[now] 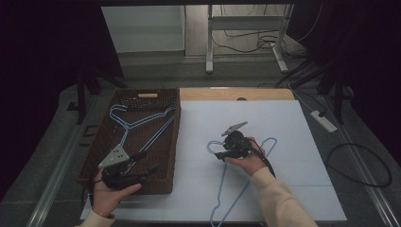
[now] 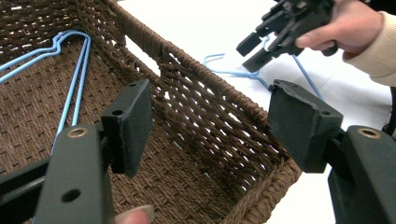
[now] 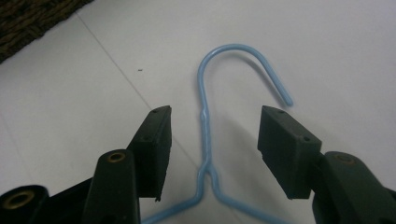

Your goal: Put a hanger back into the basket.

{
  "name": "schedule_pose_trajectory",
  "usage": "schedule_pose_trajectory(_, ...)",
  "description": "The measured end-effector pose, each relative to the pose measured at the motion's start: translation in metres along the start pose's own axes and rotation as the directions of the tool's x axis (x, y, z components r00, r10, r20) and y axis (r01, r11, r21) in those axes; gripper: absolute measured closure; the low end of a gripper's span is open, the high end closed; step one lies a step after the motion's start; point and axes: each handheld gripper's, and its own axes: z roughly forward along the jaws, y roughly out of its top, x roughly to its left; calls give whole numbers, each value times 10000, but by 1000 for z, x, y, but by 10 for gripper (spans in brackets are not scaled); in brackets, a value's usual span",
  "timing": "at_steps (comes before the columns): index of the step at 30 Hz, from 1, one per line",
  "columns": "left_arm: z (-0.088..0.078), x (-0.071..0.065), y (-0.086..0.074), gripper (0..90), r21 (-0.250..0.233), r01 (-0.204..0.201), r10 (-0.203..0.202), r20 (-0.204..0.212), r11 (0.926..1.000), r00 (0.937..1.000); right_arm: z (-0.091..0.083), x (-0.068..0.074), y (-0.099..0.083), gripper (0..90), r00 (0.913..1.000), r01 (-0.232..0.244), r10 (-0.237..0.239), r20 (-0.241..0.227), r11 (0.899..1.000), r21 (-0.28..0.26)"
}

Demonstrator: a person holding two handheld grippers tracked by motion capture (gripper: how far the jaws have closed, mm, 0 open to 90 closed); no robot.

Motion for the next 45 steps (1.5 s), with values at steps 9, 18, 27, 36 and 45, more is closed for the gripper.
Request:
schedule_pose_trajectory(9,0,0,0,325,2,-23,23,-9,10000,10000,23,-1,15,521,9995,98,-81,-315,9985,538)
schedule_pose_trajectory(18,-2,-1,1,325,-45,-99,98,-75,9999,9999,35,10,26,805,9955,904,-931,162,9879,1261)
schedule_pose_trajectory(27,-1,-2,2,325,-36,-140,140,-56,9999,9999,31,16,26,875,9906,1251,-1310,398,9841,1263)
schedule_pose_trajectory(36,-1,-3,3,326,-33,-124,124,-34,9999,9999,2,16,25,876,9917,1234,-1235,354,9923,37)
schedule_pose_trajectory(45,2,-9,6,323,91,-62,59,277,9999,9996,-12,17,22,876,9917,1247,-1229,386,9910,-483)
